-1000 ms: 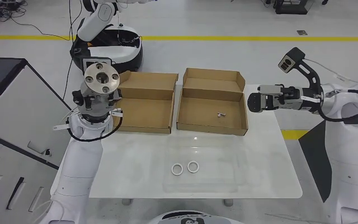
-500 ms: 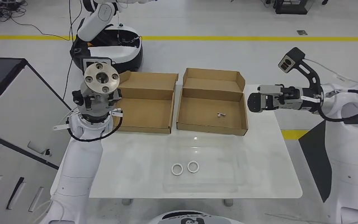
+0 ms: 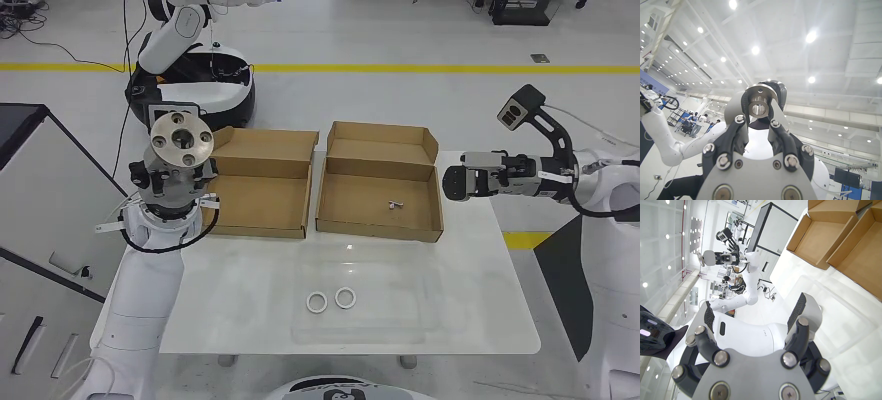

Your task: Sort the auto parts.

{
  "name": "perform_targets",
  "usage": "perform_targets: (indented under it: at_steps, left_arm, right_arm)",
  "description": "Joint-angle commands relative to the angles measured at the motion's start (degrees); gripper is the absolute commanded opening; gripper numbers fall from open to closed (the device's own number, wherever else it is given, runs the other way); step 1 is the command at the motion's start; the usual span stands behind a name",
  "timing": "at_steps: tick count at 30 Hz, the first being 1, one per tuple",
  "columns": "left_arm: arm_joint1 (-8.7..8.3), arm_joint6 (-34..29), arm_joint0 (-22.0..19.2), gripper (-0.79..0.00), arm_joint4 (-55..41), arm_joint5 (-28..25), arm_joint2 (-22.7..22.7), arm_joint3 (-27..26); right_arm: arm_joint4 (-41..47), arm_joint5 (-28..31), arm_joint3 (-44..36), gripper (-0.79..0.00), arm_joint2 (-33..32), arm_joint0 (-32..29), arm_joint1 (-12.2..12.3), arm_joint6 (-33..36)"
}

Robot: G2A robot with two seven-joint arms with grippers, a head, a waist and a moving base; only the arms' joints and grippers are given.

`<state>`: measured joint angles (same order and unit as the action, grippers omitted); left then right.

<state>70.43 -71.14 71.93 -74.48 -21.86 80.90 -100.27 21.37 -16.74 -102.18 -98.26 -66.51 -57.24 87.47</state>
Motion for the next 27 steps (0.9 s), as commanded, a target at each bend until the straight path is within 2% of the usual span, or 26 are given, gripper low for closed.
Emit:
perform_targets:
  at_steps: [1, 16, 22, 27]
  left_arm:
    - [0.00, 0.0, 0.0, -0.785, 0.0, 0.0, 0.0, 0.0]
    - [-0.02, 0.7, 0.2, -0.785, 0.4, 0.6, 0.0, -0.2]
    - [-1.07, 2.3, 0.1, -0.785, 15.4, 7.2, 1.7, 0.8]
    - [-1.72, 2.5, 2.3, -0.785, 21.7, 9.9, 3.1, 2.0]
  right_arm:
    - [0.0, 0.0, 0.0, 0.000, 0.0, 0.0, 0.0, 0.0]
    - [0.0, 0.0, 0.0, 0.000, 0.0, 0.0, 0.0, 0.0]
    - [0.0, 0.0, 0.0, 0.000, 0.0, 0.0, 0.0, 0.0]
    - [0.0, 0.0, 0.0, 0.000, 0.0, 0.0, 0.0, 0.0]
